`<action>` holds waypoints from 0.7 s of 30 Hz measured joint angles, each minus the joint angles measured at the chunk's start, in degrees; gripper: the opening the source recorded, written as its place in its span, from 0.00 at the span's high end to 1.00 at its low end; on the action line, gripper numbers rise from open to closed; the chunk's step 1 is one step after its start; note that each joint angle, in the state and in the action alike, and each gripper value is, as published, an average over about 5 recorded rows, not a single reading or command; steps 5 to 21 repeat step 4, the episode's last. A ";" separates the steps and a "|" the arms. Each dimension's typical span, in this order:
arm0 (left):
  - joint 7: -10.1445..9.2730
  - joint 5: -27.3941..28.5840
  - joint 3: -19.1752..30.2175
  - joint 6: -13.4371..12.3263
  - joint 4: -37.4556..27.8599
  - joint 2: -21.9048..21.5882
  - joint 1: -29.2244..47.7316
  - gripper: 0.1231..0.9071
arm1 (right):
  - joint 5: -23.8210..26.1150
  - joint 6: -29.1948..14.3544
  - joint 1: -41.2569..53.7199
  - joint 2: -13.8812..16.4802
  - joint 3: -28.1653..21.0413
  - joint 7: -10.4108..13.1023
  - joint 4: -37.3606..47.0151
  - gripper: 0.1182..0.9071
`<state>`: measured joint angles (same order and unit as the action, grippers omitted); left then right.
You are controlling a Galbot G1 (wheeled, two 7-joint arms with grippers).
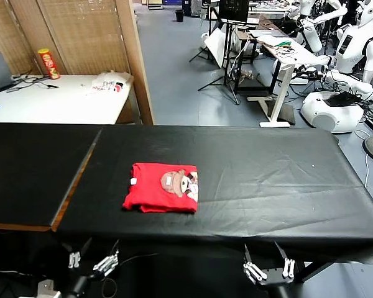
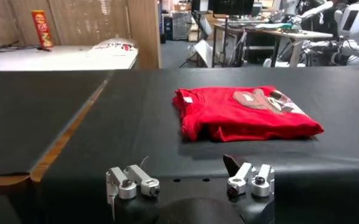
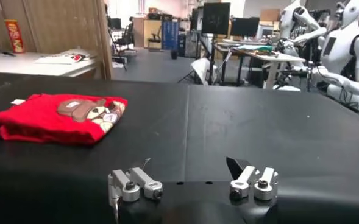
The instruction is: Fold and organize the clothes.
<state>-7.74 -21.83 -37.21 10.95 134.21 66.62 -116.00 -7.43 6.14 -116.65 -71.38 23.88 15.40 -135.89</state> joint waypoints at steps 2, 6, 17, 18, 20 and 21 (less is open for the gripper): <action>0.03 0.00 -0.11 0.01 -0.02 -0.02 -0.02 0.14 | -0.01 0.02 -0.21 -0.01 0.01 -0.01 -0.14 0.14; 0.04 0.01 -0.14 0.00 -0.04 -0.02 -0.02 0.14 | -0.01 0.03 -0.30 -0.01 0.01 -0.01 -0.20 0.14; 0.04 0.01 -0.14 0.00 -0.04 -0.02 -0.02 0.14 | -0.01 0.03 -0.30 -0.01 0.01 -0.01 -0.20 0.14; 0.04 0.01 -0.14 0.00 -0.04 -0.02 -0.02 0.14 | -0.01 0.03 -0.30 -0.01 0.01 -0.01 -0.20 0.14; 0.04 0.01 -0.14 0.00 -0.04 -0.02 -0.02 0.14 | -0.01 0.03 -0.30 -0.01 0.01 -0.01 -0.20 0.14; 0.04 0.01 -0.14 0.00 -0.04 -0.02 -0.02 0.14 | -0.01 0.03 -0.30 -0.01 0.01 -0.01 -0.20 0.14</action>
